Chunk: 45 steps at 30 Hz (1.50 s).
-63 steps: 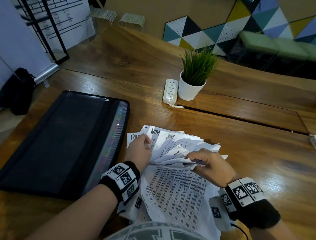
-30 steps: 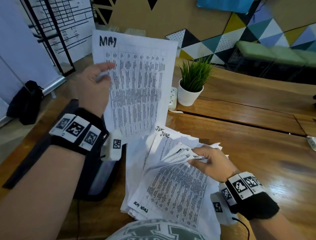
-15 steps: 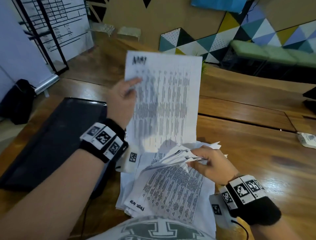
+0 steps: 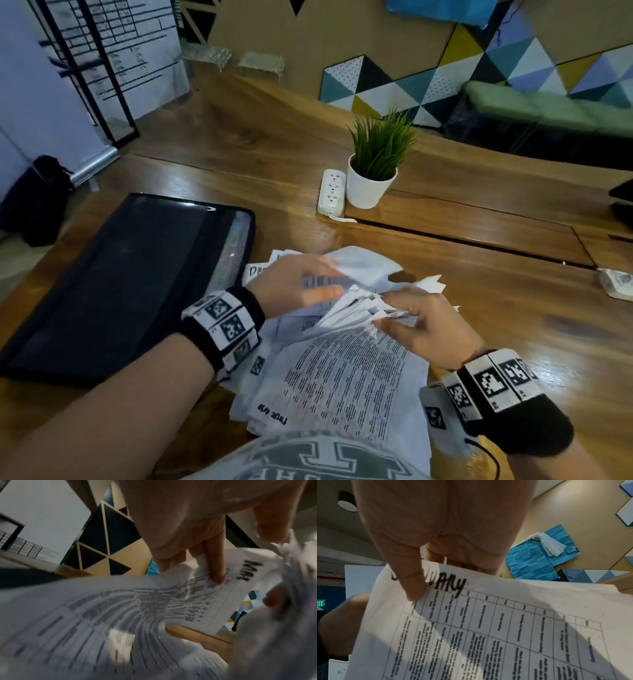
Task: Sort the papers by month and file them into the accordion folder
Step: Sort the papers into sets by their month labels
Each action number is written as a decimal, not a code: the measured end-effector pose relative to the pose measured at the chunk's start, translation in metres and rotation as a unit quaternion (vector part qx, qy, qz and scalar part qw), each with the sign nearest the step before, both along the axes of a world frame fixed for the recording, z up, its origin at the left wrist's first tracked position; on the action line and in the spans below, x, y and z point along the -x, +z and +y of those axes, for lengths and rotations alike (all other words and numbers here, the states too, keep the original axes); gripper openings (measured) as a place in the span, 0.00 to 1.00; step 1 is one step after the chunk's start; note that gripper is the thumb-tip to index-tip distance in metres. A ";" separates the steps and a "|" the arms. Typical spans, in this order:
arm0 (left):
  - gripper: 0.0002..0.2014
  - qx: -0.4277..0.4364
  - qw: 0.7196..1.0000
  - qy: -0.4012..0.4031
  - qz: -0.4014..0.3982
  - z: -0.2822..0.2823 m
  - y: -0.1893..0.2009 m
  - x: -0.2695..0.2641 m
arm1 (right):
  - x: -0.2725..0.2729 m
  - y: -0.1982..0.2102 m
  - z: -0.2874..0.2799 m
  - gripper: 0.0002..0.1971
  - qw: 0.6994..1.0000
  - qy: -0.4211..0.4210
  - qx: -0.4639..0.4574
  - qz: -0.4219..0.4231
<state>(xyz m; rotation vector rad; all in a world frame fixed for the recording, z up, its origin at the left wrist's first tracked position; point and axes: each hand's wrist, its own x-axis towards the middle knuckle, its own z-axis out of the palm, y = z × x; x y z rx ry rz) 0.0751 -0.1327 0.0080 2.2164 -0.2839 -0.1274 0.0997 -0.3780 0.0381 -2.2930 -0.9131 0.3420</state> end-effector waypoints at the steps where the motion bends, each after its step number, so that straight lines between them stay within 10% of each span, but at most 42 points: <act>1: 0.26 0.000 1.000 -0.012 0.008 -0.005 -0.005 0.002 | -0.001 -0.001 0.001 0.09 1.000 0.001 0.000 -0.004; 10: 0.04 0.102 0.991 0.088 -0.016 -0.011 -0.025 -0.007 | -0.005 -0.018 0.003 0.11 0.999 -0.015 0.025 0.026; 19: 0.28 -0.012 0.999 0.032 -0.002 -0.007 -0.033 -0.010 | -0.004 -0.025 0.002 0.12 0.999 0.004 -0.042 -0.031; 23: 0.11 -0.032 0.986 0.164 0.015 -0.007 -0.039 -0.018 | -0.004 -0.025 0.003 0.03 0.999 0.031 -0.032 -0.014; 31: 0.05 0.137 0.942 0.285 -0.108 0.024 0.028 -0.026 | -0.014 -0.024 0.015 0.09 1.000 0.005 0.009 -0.021; 45: 0.06 0.139 0.824 0.383 -0.394 0.082 0.175 -0.015 | -0.032 -0.026 0.034 0.15 0.995 0.029 0.070 -0.060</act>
